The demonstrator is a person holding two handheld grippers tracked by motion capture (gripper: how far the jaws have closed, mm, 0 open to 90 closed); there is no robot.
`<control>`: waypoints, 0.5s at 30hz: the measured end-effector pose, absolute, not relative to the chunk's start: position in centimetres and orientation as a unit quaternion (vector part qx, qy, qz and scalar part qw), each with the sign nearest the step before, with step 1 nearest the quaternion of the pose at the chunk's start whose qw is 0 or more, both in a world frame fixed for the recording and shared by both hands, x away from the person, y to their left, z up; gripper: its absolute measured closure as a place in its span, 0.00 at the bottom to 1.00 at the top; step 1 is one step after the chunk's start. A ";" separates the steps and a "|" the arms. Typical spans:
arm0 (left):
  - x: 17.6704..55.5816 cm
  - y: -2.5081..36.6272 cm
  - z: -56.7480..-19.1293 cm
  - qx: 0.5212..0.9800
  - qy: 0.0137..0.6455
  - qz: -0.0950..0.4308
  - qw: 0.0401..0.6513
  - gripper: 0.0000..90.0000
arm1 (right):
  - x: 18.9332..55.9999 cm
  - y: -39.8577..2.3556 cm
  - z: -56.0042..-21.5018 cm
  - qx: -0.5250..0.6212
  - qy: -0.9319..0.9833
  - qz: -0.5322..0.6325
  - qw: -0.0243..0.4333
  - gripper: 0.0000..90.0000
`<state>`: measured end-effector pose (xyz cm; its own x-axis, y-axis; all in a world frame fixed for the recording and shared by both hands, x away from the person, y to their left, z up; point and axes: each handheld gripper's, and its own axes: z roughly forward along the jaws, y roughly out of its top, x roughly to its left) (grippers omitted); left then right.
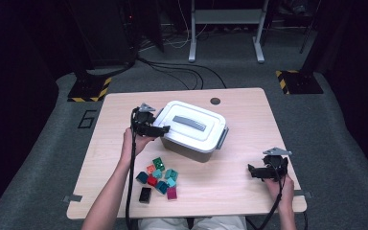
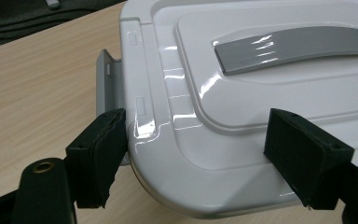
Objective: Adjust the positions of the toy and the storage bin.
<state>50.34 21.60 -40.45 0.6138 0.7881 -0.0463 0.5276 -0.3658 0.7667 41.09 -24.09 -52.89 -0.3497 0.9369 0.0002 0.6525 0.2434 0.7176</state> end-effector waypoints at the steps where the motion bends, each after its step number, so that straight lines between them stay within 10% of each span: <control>1: 50.3 21.6 -40.5 0.809 0.406 0.167 0.390 0.24 | 41.1 -24.1 -52.9 0.525 0.757 0.320 0.222 0.00; 15: 50.0 21.4 -40.7 0.802 0.409 0.167 0.403 0.21 | 41.1 -24.1 -52.9 0.525 0.757 0.320 0.222 0.00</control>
